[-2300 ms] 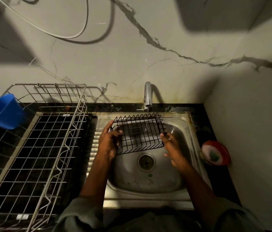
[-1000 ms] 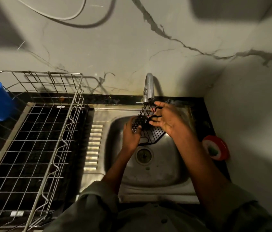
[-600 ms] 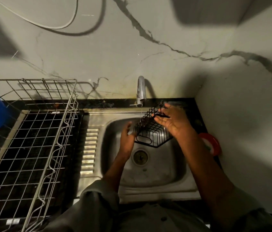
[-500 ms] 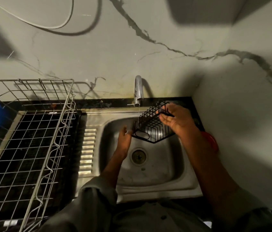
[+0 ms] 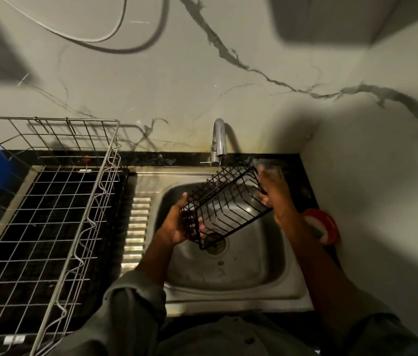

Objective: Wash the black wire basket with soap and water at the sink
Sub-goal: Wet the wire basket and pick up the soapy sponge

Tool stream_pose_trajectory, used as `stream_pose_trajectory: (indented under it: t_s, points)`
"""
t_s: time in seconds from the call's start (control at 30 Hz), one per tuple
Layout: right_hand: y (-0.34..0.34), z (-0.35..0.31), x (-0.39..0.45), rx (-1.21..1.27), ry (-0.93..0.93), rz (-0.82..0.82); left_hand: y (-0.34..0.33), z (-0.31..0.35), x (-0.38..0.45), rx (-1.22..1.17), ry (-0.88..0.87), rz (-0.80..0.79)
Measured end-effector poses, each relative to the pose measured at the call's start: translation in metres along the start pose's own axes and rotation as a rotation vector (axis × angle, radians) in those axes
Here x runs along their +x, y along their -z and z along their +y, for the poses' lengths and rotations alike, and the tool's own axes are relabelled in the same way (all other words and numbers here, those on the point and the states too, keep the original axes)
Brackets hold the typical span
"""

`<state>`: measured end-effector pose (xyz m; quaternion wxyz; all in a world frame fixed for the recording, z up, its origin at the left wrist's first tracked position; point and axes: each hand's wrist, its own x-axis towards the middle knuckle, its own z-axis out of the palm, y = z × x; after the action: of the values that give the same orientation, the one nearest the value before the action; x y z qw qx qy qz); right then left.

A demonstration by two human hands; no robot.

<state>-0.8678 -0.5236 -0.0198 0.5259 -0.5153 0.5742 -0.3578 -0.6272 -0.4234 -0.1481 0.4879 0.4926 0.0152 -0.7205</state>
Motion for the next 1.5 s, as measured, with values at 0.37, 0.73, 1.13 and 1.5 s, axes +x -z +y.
stream_pose_trajectory:
  t_s: [0.37, 0.73, 1.13, 1.5]
  points:
    - [-0.020, 0.006, -0.004, -0.459, 0.149, -0.329, 0.014, -0.024, 0.000, -0.096, -0.210, 0.172]
    - [-0.015, 0.026, -0.007, -0.619, 0.131, -0.229, -0.100, 0.072, 0.006, 0.208, -0.420, 0.131]
    - [0.018, 0.045, -0.009, -0.404, 0.014, -0.228, -0.097, 0.087, 0.032, 0.412, -0.503, -0.119]
    - [0.046, 0.038, -0.016, 0.117, -0.346, 0.041, 0.005, -0.017, -0.006, 0.372, -0.038, 0.182]
